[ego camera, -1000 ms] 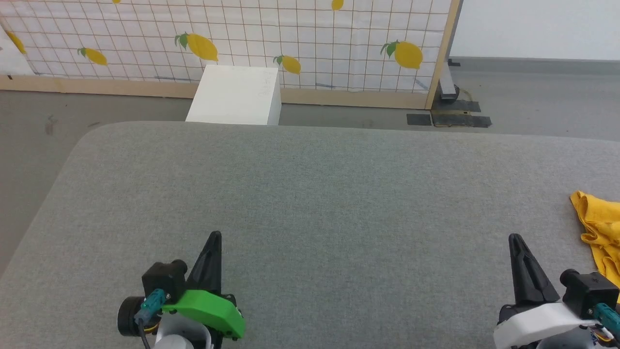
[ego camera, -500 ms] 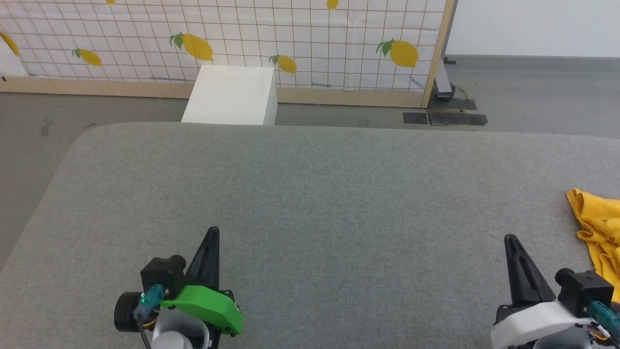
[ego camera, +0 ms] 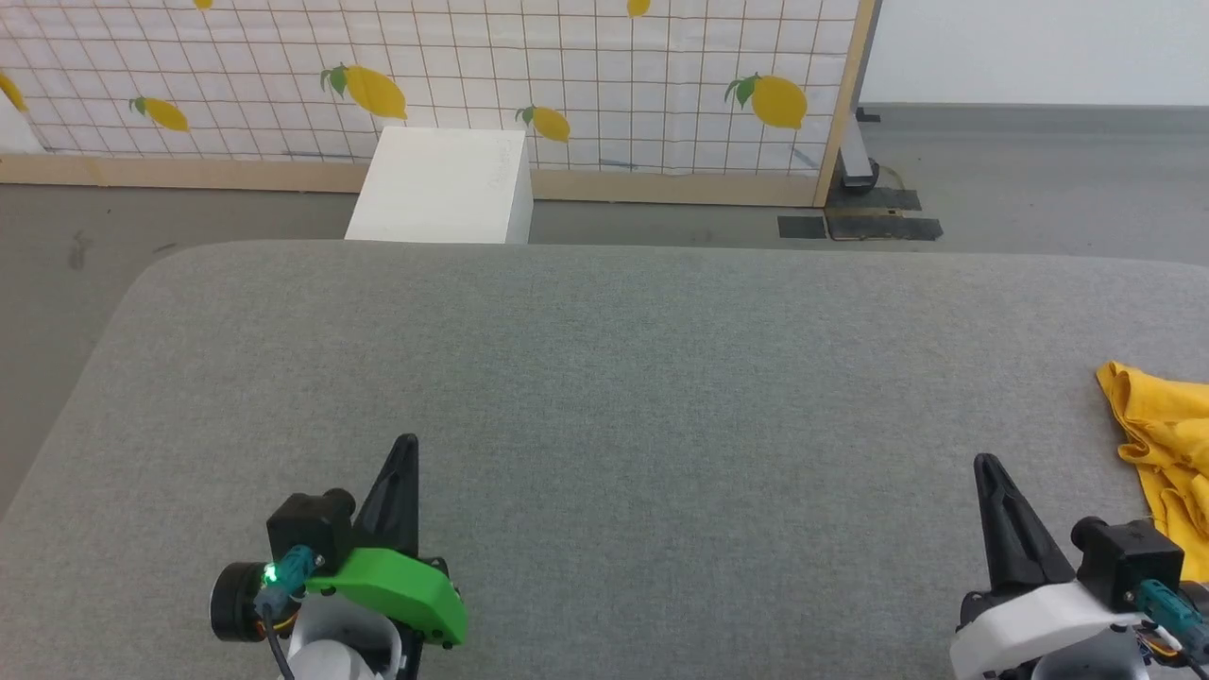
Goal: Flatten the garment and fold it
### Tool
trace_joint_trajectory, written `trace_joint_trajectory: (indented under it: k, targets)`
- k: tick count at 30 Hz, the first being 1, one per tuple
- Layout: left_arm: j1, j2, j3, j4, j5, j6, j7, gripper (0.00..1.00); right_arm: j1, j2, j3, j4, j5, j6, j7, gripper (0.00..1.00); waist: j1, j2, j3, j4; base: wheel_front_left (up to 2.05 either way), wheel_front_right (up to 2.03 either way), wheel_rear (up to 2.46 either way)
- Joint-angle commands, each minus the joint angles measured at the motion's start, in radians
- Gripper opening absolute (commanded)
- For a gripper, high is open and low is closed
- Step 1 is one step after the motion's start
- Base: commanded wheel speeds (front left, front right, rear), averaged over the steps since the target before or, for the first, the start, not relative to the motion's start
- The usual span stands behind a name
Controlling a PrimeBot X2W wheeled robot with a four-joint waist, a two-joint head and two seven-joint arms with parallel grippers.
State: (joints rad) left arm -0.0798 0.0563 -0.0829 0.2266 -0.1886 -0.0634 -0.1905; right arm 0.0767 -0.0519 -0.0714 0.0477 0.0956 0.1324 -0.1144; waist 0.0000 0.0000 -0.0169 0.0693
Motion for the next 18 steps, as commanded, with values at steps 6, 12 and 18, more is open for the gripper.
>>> trace_joint_trajectory:
  k: [6,12,18]
  targets:
    - [0.023,-0.002,0.007,-0.021,0.028,0.01,0.016,0.0,-0.02,0.001,0.007,-0.008,-0.012,-0.001,0.009,0.0,0.0,0.0,0.001,-0.005,0.0,0.0,0.0]
    - [0.027,-0.002,0.013,-0.035,0.039,0.014,0.028,0.0,-0.024,0.001,0.011,-0.011,-0.018,-0.001,0.016,0.0,0.0,0.0,0.002,-0.009,0.0,0.0,0.0]
    - [0.031,-0.002,0.018,-0.05,0.05,0.017,0.04,0.0,-0.028,0.001,0.016,-0.014,-0.024,-0.001,0.024,0.0,0.0,0.0,0.003,-0.014,0.0,0.0,0.0]
